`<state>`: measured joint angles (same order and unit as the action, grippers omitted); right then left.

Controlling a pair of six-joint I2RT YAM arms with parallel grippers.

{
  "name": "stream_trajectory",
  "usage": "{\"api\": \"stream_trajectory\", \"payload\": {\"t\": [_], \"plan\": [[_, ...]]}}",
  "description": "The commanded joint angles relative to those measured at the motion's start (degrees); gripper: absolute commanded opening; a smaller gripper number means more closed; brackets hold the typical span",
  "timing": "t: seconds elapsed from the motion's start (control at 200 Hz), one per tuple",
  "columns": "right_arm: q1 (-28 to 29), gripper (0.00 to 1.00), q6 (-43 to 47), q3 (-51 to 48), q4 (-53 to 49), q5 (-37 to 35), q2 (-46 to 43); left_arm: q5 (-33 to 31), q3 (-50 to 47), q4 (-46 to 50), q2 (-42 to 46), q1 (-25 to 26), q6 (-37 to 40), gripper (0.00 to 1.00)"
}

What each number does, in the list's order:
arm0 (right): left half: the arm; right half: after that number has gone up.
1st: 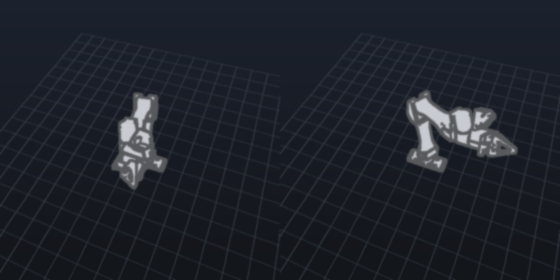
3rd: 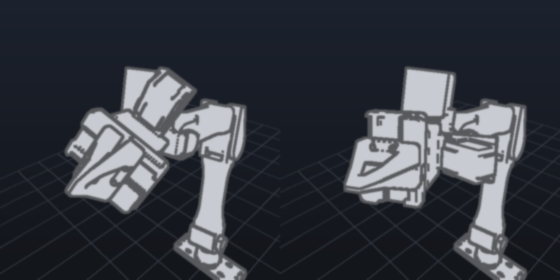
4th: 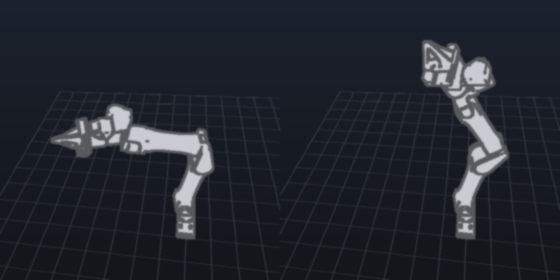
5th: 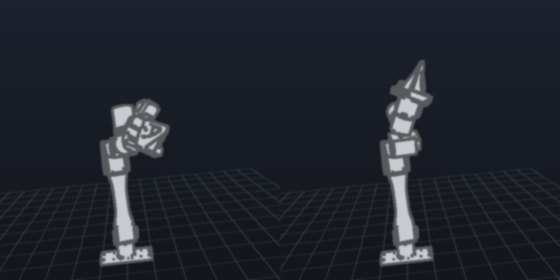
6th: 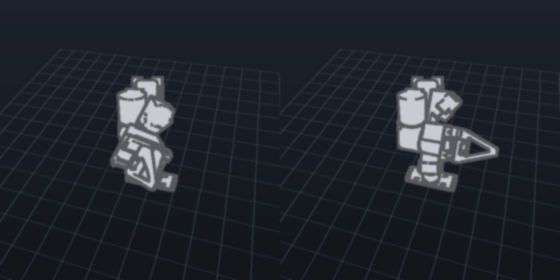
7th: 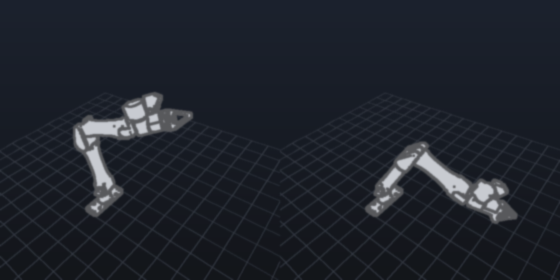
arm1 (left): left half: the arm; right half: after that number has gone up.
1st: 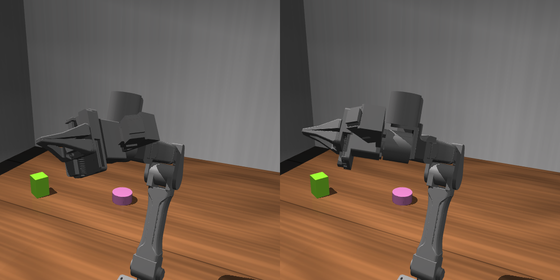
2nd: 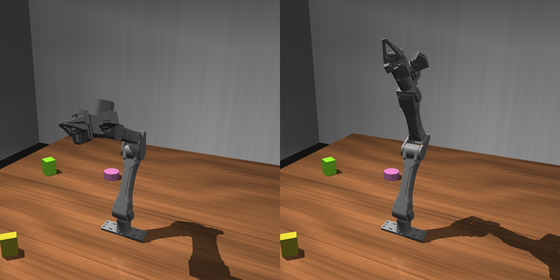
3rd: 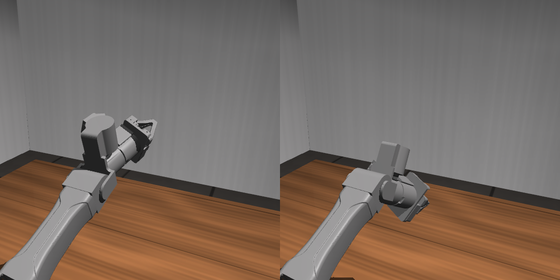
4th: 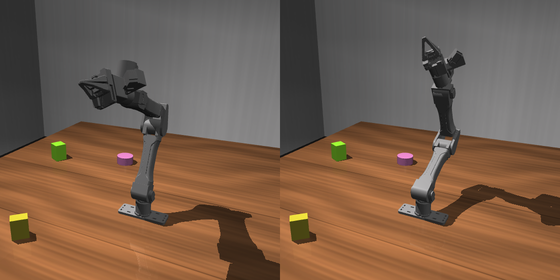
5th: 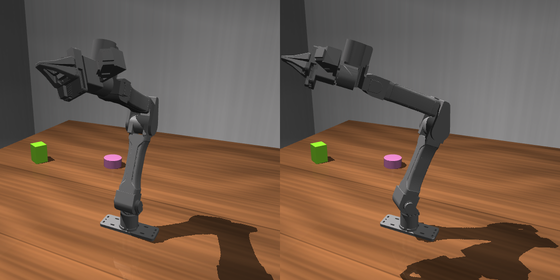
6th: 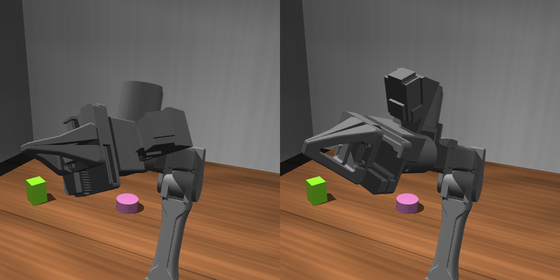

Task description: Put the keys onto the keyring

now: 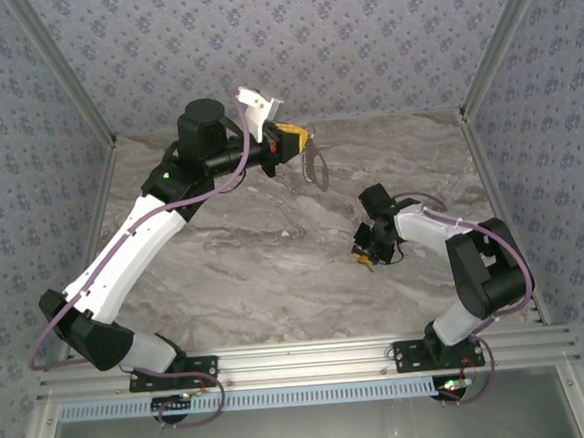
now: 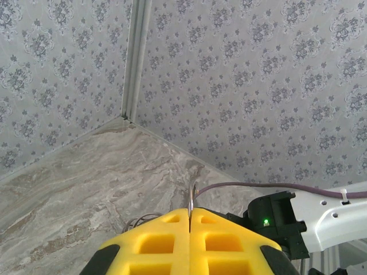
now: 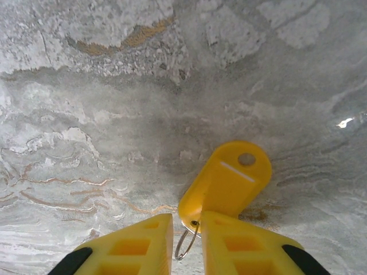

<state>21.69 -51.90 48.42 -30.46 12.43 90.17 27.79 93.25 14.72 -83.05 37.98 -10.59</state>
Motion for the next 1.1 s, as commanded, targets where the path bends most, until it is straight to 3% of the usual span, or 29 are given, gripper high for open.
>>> {"api": "stream_trajectory", "payload": {"t": [0.0,0.22,0.335,0.53,0.62,0.814,1.094], "plan": [[0.43,0.2,-0.53,0.7,-0.83,0.19,0.59,1.43,-0.17,-3.47,0.87,-0.34,-0.51,0.0],[0.44,0.11,-0.35,0.44,-0.83,0.31,0.36,1.54,-0.18,-3.65,0.91,-0.38,-0.74,0.0],[0.36,0.0,-0.06,0.36,-1.16,0.5,-0.1,1.57,-0.24,-3.71,0.94,-0.38,-0.75,0.0],[-1.17,0.0,2.29,1.53,-3.39,1.81,-5.74,1.48,-0.18,-3.65,0.94,-0.39,-0.68,0.0],[-3.24,0.0,3.91,2.15,-1.7,4.64,-11.68,1.11,-0.04,-3.69,1.12,-0.44,-0.6,0.0],[-9.27,0.0,5.24,4.14,10.6,18.06,-24.28,0.59,0.28,-4.08,1.92,-0.1,0.27,0.0],[-13.12,0.0,0.6,12.84,30.63,30.86,-28.84,1.62,2.68,-3.52,1.34,2.23,2.35,0.0]]}}
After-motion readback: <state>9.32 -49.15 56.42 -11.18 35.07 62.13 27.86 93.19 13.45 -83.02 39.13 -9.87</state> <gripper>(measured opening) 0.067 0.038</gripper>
